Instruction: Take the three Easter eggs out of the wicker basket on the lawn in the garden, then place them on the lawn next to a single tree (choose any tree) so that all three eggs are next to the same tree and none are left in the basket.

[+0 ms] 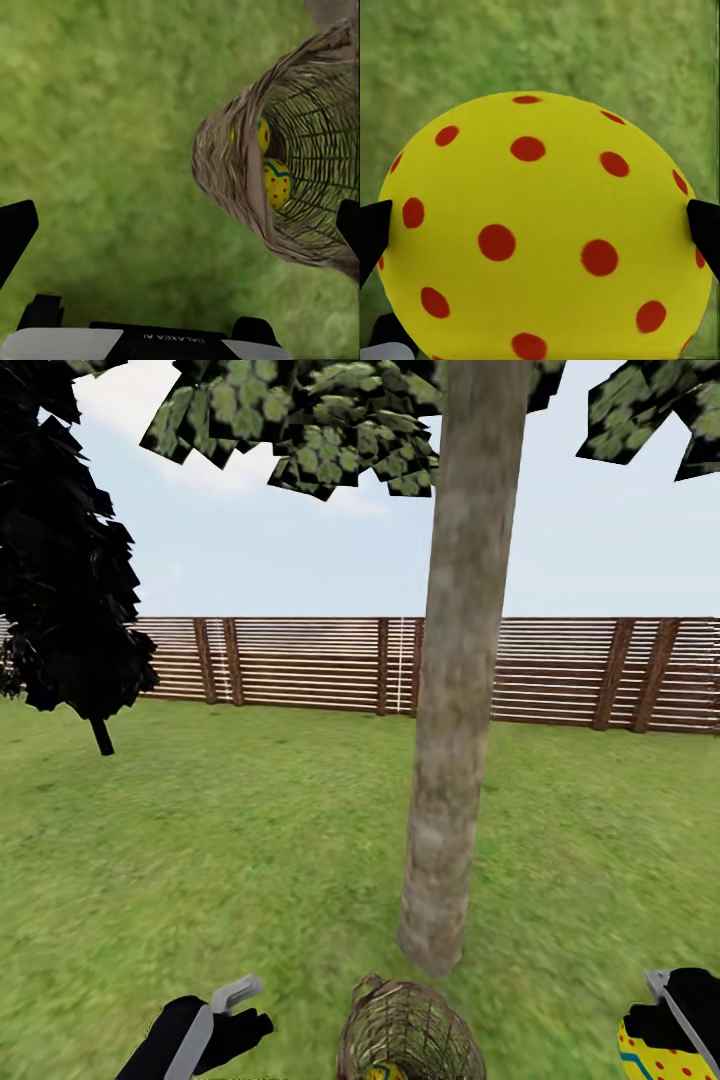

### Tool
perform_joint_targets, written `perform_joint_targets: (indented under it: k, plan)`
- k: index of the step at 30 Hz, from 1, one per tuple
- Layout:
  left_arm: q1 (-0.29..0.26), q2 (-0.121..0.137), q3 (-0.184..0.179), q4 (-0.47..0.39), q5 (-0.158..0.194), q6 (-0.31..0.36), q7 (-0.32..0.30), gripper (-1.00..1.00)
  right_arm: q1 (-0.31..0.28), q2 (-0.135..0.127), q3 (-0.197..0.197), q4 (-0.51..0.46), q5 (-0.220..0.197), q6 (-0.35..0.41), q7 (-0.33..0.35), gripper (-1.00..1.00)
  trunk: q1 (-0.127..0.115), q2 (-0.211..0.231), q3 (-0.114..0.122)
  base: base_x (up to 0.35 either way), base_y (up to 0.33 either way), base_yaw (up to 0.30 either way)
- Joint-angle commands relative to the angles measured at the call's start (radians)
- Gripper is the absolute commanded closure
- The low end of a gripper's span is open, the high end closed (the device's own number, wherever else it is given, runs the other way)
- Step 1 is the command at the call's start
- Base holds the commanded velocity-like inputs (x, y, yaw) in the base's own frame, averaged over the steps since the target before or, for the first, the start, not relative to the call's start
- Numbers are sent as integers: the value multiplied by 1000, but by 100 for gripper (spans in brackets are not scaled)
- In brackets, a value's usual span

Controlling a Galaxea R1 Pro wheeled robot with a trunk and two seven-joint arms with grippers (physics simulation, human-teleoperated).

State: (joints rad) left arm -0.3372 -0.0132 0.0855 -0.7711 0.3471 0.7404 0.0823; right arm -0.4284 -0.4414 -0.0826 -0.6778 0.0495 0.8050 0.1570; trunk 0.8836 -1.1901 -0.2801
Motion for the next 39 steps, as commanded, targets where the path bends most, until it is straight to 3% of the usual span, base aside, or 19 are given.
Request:
perform_joint_targets:
  k: [1, 7, 24, 28, 29, 31, 33, 34, 39]
  plan:
    - [0, -1, 3, -2, 10, 6, 9, -100, -1, 2, -2, 0, 6, 3, 6, 100, 0, -1, 0, -271, -214, -214]
    - [0, -1, 2, -3, 10, 3, 11, -100, -1, 12, -2, 0, 6, 3, 4, 100, 0, -1, 7, -164, -275, -213]
    - [0, 7, 3, -9, 4, 4, 10, -100, -1, 12, -3, 0, 6, 3, 6, 100, 0, -1, 27, 27, -338, -213]
    - [0, 83, 8, -14, -45, 22, 8, -100, -1, 12, -3, 1, 7, 3, 6, 100, 0, -1, 32, 6, -199, -213]
    - [0, 108, 9, -19, -51, 63, 5, -100, -1, 12, -3, 1, 7, 3, 6, 100, 0, -1, 33, 1, -32, -193]
    - [0, 186, 9, -53, -49, 119, -7, -100, -1, 12, -3, 1, 7, 3, 6, 100, 0, -1, 35, 0, -12, -130]
    - [0, 283, 12, -74, -51, 139, -78, -100, -1, 12, -3, 1, 6, 3, 6, 100, 0, -1, 37, 0, -2, -120]
    - [0, 306, 12, -74, -51, 142, -88, -100, -1, 12, -4, 1, 6, 3, 6, 100, 0, -1, 38, 0, 0, -154]
    - [0, 314, 7, -68, -51, 139, -94, -100, -1, 11, -5, 6, 4, 3, 5, 100, 0, -1, 44, 65, -70, -162]
